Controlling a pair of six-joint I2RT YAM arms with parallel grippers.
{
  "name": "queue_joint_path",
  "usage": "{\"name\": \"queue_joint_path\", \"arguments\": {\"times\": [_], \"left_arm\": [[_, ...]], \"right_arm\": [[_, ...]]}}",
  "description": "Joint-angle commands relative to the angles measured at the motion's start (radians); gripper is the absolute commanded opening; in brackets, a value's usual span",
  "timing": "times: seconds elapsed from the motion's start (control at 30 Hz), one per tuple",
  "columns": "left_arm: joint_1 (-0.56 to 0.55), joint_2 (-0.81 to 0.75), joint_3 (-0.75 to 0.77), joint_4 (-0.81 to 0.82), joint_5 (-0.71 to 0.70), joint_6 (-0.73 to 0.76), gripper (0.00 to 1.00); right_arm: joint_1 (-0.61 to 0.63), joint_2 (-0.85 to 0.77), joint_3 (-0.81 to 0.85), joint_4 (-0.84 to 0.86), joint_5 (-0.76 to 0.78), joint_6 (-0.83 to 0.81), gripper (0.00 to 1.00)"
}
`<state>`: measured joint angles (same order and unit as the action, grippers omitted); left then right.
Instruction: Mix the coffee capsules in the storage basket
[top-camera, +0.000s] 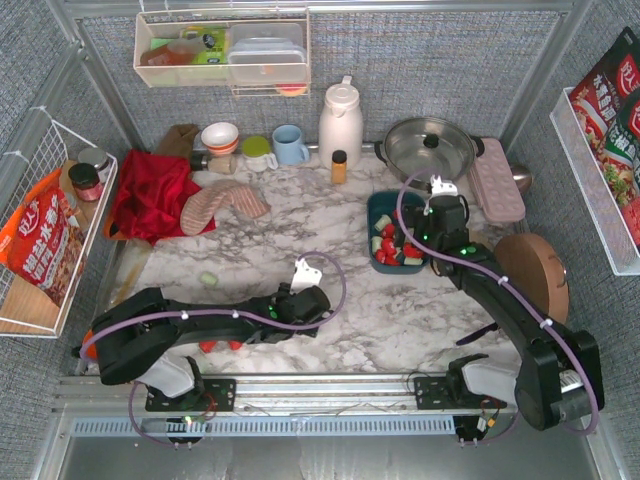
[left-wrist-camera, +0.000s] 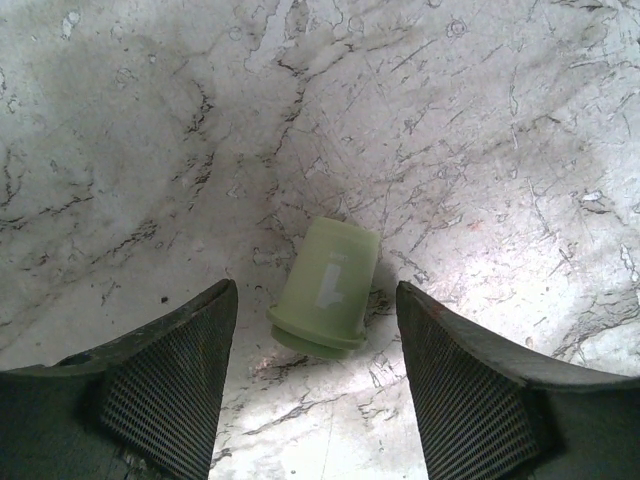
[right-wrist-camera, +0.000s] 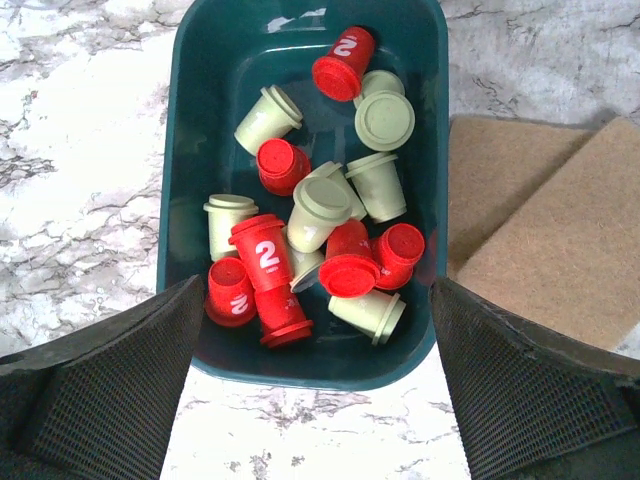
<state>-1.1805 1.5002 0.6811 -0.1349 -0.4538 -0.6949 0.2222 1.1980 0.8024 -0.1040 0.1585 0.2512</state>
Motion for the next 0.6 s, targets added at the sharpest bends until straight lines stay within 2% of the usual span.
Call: {"name": "queue_joint_path", "arguments": {"times": [0.0, 0.23, 0.47, 0.57], "left_arm": [[-0.001, -0.011, -0.006, -0.016, 0.015, -0.021, 0.73], [-0.001, 0.007, -0.002, -0.004, 0.026, -0.023, 0.70], [-0.001, 0.018, 0.002, -0.003, 0.025, -0.026, 0.66], [-0.001, 0.020, 0.001, -0.004, 0.031, -0.030, 0.64]], "right_arm": [[0.000, -0.020, -0.008, 0.002, -0.020, -0.014, 0.99], [0.000, -0.045, -0.014, 0.002, -0.011, -0.020, 0.99], [-0.025, -0.058, -0.013, -0.011, 0.082, 0.082, 0.99], [-0.036, -0.081, -0.050, -0.002, 0.182, 0.178, 0.99]]}}
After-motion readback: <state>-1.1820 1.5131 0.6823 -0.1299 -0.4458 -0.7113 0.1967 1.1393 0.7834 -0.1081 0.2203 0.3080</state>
